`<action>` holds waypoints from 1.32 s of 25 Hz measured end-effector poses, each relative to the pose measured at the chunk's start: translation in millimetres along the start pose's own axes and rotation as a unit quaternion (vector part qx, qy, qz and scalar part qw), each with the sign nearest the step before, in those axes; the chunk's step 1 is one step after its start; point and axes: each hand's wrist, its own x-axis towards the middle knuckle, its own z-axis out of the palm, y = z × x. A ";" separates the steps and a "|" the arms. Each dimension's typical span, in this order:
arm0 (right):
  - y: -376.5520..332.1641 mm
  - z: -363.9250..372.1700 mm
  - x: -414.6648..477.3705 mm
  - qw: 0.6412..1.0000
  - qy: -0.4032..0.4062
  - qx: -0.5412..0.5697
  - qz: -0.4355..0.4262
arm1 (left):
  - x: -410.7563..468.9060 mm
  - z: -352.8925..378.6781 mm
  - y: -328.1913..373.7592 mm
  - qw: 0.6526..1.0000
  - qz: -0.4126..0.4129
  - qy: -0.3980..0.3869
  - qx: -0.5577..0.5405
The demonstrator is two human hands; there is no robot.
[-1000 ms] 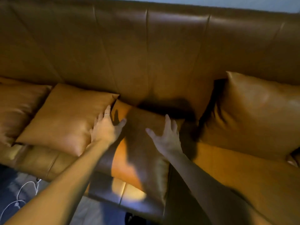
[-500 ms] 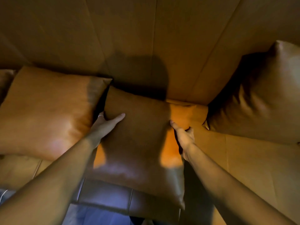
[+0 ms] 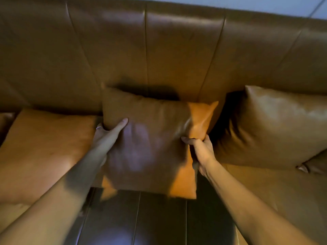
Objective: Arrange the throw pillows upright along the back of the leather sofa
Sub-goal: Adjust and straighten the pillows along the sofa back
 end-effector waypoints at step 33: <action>-78.9 2.2 21.4 0.954 0.067 -0.277 -0.093 | 37.2 23.0 60.6 0.988 0.030 -0.042 0.142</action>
